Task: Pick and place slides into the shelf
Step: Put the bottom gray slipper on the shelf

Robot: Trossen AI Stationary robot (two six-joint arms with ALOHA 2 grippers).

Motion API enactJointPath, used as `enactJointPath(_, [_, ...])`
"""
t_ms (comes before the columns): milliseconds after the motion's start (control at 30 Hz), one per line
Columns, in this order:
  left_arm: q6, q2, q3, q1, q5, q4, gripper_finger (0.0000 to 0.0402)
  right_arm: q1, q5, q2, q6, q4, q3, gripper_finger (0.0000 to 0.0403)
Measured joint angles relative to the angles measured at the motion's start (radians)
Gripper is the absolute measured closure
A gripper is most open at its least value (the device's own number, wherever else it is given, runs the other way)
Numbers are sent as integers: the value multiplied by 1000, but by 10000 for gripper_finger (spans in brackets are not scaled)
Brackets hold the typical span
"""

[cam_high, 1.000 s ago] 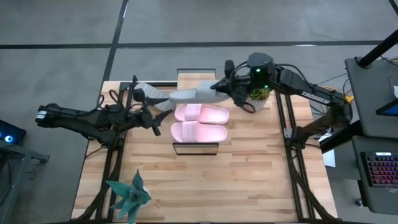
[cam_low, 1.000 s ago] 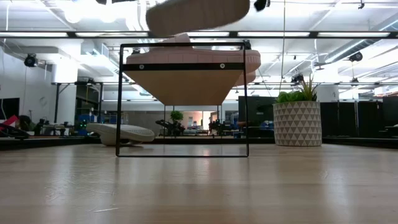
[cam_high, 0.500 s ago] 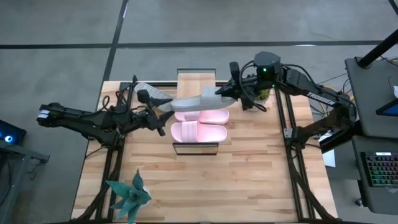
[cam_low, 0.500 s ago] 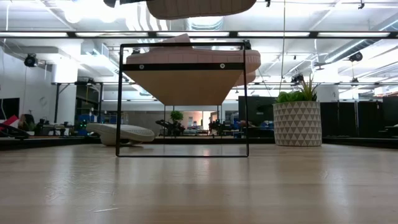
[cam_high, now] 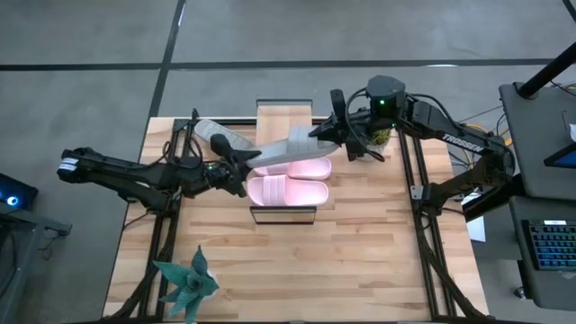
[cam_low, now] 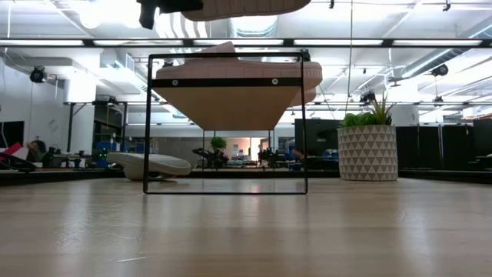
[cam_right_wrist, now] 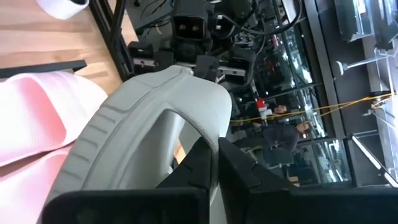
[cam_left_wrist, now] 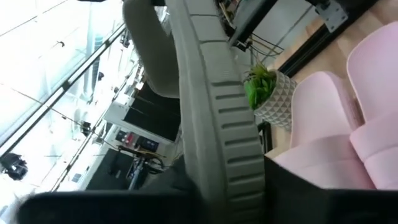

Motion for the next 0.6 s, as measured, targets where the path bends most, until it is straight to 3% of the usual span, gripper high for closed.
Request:
enactJointPath(67, [14,-4,1,0,0,-1,369,0,7,0,30,7,0,394])
enactJointPath(233, [35,-27,2,0,-24,0,369,1,73,-2,115,30,4,383])
enactJointPath(433, [105,-29,2,0,-117,-2,369,0,236,-5,181,31,46,356])
enactJointPath(600, [158,-28,2,0,-129,-3,369,0,311,-9,222,-56,91,331])
